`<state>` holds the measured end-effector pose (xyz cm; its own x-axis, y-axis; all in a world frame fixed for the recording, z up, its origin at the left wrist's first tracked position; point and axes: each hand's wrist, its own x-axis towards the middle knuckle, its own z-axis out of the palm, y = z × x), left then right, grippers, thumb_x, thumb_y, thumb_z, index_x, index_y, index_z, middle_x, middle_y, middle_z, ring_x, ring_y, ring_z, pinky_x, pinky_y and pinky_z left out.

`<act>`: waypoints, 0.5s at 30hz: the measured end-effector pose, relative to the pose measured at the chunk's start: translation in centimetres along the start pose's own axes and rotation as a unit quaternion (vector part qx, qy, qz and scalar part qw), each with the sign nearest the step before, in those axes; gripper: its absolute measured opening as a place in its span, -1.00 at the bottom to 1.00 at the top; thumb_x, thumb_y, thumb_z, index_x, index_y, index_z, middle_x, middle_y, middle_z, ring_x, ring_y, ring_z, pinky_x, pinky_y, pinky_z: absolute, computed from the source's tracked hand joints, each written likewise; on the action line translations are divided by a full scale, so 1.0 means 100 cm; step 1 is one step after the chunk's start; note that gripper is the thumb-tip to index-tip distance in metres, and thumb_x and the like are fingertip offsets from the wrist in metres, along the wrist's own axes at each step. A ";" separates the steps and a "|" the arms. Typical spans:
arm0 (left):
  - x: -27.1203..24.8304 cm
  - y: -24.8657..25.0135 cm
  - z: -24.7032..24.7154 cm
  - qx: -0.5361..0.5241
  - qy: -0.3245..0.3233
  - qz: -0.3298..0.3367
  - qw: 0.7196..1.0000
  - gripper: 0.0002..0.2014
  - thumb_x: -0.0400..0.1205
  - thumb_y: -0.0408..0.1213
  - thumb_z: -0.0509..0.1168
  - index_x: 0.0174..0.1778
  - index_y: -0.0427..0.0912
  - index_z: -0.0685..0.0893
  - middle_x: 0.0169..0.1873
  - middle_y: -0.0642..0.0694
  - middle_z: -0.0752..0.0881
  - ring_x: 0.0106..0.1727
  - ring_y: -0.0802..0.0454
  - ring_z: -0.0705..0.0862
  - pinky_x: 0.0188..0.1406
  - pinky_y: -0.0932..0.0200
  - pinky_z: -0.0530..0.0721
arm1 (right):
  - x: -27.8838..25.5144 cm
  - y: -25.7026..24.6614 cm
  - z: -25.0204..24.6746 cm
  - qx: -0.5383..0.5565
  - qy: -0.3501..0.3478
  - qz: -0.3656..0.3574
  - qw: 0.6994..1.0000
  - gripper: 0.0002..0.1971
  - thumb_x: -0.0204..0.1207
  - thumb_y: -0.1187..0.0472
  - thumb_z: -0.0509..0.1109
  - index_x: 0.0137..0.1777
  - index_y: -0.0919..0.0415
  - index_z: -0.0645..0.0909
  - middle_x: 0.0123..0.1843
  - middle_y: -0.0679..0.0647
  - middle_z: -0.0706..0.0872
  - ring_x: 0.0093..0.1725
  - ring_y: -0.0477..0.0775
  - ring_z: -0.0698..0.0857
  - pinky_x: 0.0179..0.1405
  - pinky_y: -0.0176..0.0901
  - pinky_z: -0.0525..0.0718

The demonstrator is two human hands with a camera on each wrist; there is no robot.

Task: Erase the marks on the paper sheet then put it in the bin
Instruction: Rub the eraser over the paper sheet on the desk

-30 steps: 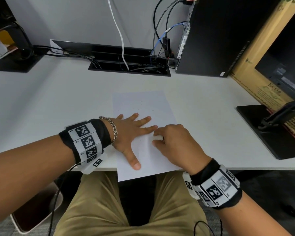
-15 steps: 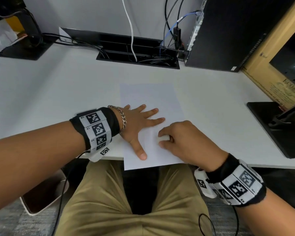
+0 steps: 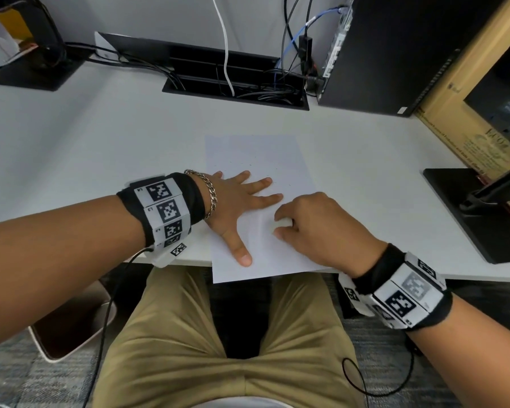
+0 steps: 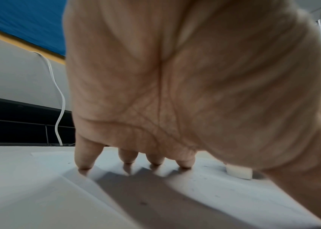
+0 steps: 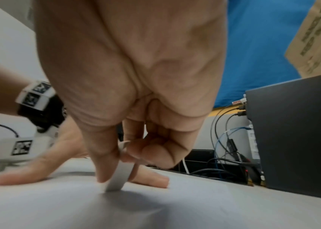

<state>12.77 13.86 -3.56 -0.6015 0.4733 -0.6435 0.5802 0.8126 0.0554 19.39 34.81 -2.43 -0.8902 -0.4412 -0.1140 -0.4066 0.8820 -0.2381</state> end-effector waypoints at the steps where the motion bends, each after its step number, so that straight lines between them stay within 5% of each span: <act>1: 0.000 0.000 0.000 0.002 0.001 -0.001 1.000 0.44 0.18 0.69 0.45 0.67 0.50 -0.53 0.71 0.26 -0.57 0.80 -0.14 -0.47 0.69 -0.65 -0.19 | -0.005 -0.005 0.002 -0.008 -0.004 -0.015 1.000 -0.67 0.69 -0.02 0.37 0.40 -0.03 0.71 0.15 0.05 0.76 0.17 0.10 0.71 0.05 -0.15 0.60; 11: -0.001 0.001 0.000 0.007 0.002 -0.002 1.000 0.44 0.18 0.70 0.43 0.67 0.49 -0.53 0.71 0.26 -0.57 0.80 -0.15 -0.46 0.69 -0.65 -0.19 | -0.018 -0.017 0.010 -0.016 -0.005 -0.056 0.998 -0.71 0.72 0.00 0.31 0.30 0.06 0.74 -0.03 0.02 0.69 -0.02 0.08 0.69 -0.08 -0.09 0.62; 15: -0.001 0.000 -0.001 0.010 0.002 -0.002 1.000 0.44 0.17 0.71 0.43 0.67 0.49 -0.53 0.71 0.25 -0.57 0.80 -0.15 -0.46 0.69 -0.66 -0.17 | -0.016 -0.015 0.008 -0.007 -0.008 -0.061 0.998 -0.67 0.72 -0.04 0.32 0.38 0.02 0.72 0.05 0.03 0.71 0.04 0.09 0.70 -0.01 -0.08 0.65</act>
<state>12.80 13.89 -3.46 -0.6057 0.4720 -0.6406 0.5885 0.8076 0.0386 21.57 34.10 -2.63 -0.8306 -0.5477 -0.1007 -0.5143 0.8238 -0.2383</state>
